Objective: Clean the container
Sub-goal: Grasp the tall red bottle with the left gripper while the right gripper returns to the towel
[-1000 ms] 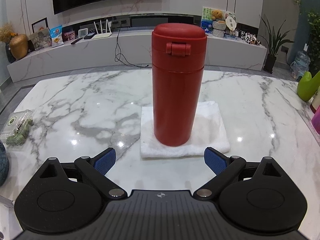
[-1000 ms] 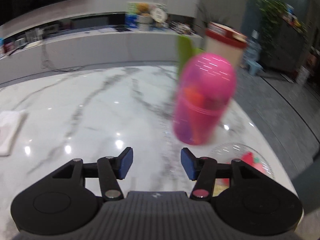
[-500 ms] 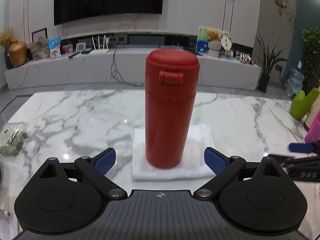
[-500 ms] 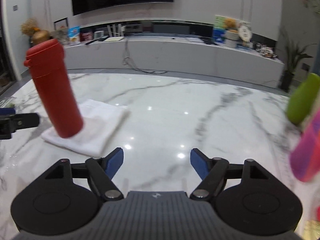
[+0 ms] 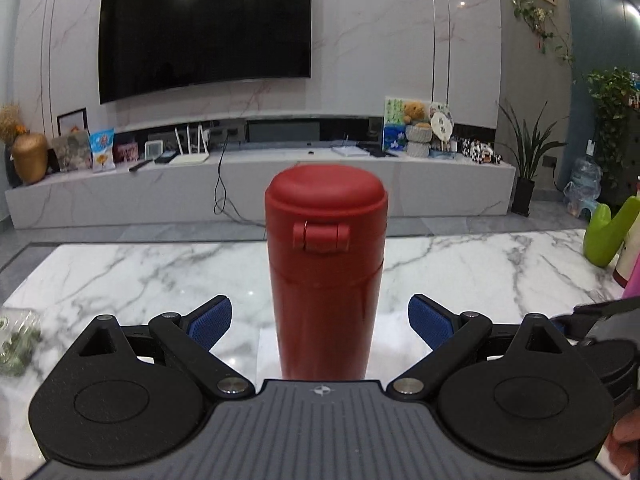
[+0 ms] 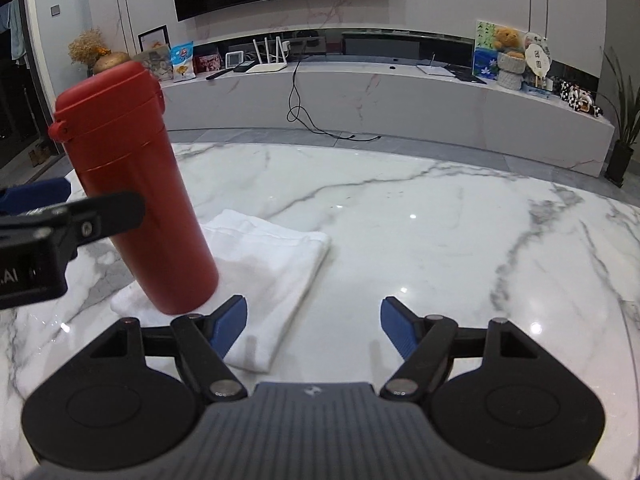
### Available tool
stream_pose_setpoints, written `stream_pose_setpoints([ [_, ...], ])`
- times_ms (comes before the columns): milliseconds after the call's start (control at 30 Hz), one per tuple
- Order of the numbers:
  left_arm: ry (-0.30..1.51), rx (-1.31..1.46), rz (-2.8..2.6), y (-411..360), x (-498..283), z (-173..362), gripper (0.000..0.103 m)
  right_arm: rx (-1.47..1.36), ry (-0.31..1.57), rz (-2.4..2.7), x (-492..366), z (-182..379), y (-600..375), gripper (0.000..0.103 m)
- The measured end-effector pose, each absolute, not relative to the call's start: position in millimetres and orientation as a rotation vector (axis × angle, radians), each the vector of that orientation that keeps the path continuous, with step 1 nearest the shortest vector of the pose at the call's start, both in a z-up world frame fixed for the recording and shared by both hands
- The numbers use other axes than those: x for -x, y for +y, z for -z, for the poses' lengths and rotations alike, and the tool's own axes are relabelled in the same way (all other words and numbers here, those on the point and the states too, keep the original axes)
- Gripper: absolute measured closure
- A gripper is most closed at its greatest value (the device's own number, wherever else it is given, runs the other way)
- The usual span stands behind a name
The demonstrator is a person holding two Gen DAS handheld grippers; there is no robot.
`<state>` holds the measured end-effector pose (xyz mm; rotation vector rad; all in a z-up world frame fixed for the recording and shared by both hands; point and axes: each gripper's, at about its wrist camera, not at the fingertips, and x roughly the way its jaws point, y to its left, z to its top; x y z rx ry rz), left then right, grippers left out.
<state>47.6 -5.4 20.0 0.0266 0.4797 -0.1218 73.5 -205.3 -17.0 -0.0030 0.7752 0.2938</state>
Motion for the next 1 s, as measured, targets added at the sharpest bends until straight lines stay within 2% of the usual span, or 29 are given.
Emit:
stream_pose_setpoints([
  [167,0.463,-0.022,0.116,-12,-54,-21,0.012,-0.007,0.772,-0.308,-83,20,-197,0.027],
  [333,0.453,-0.031,0.097,-16,-60,-18,0.024,-0.020,0.772,-0.325,-86,23,-193,0.027],
  [400,0.449,-0.018,0.092,-16,-62,-17,0.026,-0.030,0.768,-0.326,-86,23,-194,0.028],
  [533,0.441,-0.032,0.091,-18,-64,-17,0.040,-0.057,0.768,-0.330,-87,26,-197,0.028],
  [700,0.435,-0.043,0.097,-17,-65,-16,0.040,-0.081,0.779,-0.327,-89,29,-198,0.029],
  [800,0.438,-0.038,0.102,-14,-65,-18,0.040,-0.092,0.786,-0.333,-90,31,-199,0.038],
  [900,0.446,-0.031,0.104,-10,-64,-21,0.040,-0.116,0.796,-0.328,-92,34,-202,0.039],
  [1000,0.433,-0.039,0.090,-6,-61,-25,0.040,-0.147,0.810,-0.320,-95,38,-205,0.046],
])
